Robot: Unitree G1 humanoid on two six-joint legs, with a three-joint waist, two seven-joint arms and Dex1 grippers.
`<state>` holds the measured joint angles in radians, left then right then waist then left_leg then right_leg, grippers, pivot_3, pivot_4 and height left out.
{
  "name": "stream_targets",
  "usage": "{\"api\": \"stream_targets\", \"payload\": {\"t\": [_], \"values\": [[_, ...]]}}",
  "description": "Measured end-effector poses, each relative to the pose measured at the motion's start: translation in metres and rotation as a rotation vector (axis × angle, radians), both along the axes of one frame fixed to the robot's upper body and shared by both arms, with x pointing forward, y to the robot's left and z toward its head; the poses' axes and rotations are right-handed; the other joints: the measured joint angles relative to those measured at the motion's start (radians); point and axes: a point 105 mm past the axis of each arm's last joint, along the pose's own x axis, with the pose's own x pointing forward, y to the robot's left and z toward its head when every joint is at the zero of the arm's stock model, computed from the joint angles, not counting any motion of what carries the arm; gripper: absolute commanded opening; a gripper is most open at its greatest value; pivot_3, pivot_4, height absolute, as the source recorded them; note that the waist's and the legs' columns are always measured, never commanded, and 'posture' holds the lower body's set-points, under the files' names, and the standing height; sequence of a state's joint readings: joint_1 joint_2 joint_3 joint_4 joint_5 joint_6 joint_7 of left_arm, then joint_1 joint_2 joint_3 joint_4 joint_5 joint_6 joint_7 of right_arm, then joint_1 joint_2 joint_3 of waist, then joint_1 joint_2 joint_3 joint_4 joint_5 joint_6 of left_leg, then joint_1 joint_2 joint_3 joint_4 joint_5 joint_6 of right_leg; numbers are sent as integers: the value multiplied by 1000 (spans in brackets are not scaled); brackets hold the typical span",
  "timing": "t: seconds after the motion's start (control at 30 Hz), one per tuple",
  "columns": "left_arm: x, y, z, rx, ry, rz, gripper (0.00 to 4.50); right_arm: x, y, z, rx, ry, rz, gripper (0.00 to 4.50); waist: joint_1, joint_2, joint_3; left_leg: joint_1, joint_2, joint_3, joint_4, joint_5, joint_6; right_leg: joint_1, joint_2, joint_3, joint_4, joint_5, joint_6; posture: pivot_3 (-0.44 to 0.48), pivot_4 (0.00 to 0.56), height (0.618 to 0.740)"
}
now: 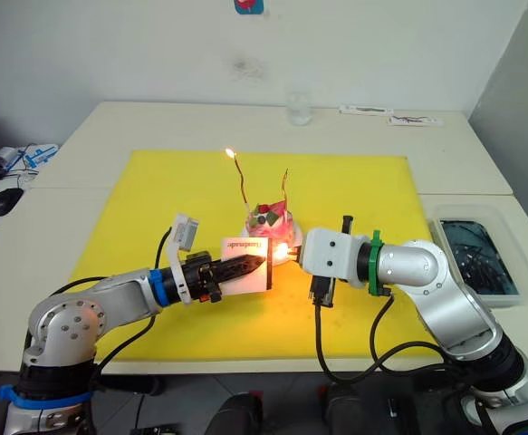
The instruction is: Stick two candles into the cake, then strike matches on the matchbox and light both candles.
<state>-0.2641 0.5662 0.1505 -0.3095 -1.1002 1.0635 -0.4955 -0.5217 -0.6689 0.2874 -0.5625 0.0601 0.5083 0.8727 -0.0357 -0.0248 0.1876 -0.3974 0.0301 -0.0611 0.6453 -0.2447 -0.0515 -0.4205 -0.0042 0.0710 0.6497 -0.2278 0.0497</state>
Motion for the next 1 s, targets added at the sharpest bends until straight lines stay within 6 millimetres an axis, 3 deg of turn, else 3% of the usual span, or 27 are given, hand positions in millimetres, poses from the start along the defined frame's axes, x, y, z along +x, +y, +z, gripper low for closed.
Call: {"api": "stream_targets", "payload": {"t": [0.17,0.5,1.0], "values": [[-4,9,-13,13,38,28,0,17,-8,21,12,-60,-46,18,3,0,0,0,0,0,0,0,0,0,0,0,0,-2,-3,0,150,740],[-5,5,-15,-3,31,19,0,43,-9,46,34,-148,-94,18,3,0,0,0,0,0,-1,0,0,0,0,0,0,0,0,0,150,740],[-6,1,-16,-8,35,5,0,63,-12,54,30,-221,-138,18,3,0,0,0,0,0,0,0,0,0,0,0,0,0,0,0,150,740]]}}
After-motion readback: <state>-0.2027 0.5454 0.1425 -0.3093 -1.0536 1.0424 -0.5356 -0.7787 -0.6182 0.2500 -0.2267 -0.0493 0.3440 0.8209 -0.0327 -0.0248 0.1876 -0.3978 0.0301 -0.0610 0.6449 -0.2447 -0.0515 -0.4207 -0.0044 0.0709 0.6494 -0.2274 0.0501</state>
